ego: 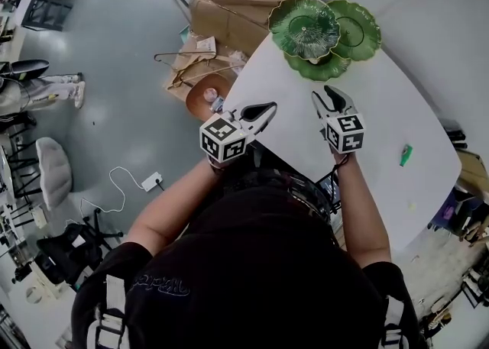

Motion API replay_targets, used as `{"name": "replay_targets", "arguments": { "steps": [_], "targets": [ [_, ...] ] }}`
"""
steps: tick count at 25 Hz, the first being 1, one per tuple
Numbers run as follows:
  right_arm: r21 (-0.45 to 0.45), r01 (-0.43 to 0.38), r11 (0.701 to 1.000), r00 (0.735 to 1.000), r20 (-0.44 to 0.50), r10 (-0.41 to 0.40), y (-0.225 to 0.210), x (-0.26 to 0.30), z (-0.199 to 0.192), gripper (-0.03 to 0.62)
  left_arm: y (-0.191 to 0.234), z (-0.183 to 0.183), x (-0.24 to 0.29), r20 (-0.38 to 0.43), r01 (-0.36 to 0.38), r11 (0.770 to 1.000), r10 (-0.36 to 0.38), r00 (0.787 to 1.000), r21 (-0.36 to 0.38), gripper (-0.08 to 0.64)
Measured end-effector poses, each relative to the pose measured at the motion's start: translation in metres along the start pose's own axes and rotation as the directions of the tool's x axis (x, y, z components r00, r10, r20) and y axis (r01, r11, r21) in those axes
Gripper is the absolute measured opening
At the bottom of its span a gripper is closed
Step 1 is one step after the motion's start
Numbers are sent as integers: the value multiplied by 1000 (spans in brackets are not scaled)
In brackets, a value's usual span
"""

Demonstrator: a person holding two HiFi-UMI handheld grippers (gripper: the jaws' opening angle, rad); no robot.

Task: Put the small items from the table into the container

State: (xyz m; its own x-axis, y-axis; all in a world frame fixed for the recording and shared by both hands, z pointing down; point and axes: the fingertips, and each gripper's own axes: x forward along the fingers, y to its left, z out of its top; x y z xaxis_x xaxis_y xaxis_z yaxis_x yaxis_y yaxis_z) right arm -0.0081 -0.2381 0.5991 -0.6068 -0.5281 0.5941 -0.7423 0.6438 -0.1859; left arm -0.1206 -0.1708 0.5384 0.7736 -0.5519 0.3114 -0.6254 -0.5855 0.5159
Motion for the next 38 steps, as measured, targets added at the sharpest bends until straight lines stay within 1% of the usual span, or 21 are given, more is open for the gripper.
{"name": "replay_targets", "arguments": {
  "steps": [5,9,11,13,16,19,23,32,34,38],
  "targets": [
    [-15,-48,999,998,49,49,23,-30,11,159,-26,7,-1,8,29,998,-29,1000,49,3],
    [-34,-71,997,992,105,74,42,-56,22,90,-40,15,-5,24,34,997,-36,999,73,3],
    [-29,-93,995,985,143,97,54,-69,31,61,-45,21,-8,40,27,996,-30,999,85,3],
    [-25,-125,992,976,178,128,70,-83,42,49,-51,26,-12,57,17,995,-23,998,96,3],
    [-41,-156,987,961,226,161,93,-104,59,34,-63,34,-18,83,15,994,-23,996,104,3],
    [-64,-169,984,948,262,180,106,-117,72,20,-74,42,-18,99,27,992,-39,994,121,3],
    [-94,-183,979,942,269,202,116,-119,79,17,-79,46,-20,109,30,991,-44,993,132,3],
    [-107,-191,976,939,271,213,120,-116,86,17,-75,54,-29,139,4,991,-22,990,130,4],
    [-107,-191,976,939,271,214,120,-115,88,17,-73,55,-31,137,-1,991,-17,990,131,3],
    [-106,-194,975,938,272,216,121,-113,91,17,-72,56,-33,127,-13,988,-6,992,155,3]
  ]
}}
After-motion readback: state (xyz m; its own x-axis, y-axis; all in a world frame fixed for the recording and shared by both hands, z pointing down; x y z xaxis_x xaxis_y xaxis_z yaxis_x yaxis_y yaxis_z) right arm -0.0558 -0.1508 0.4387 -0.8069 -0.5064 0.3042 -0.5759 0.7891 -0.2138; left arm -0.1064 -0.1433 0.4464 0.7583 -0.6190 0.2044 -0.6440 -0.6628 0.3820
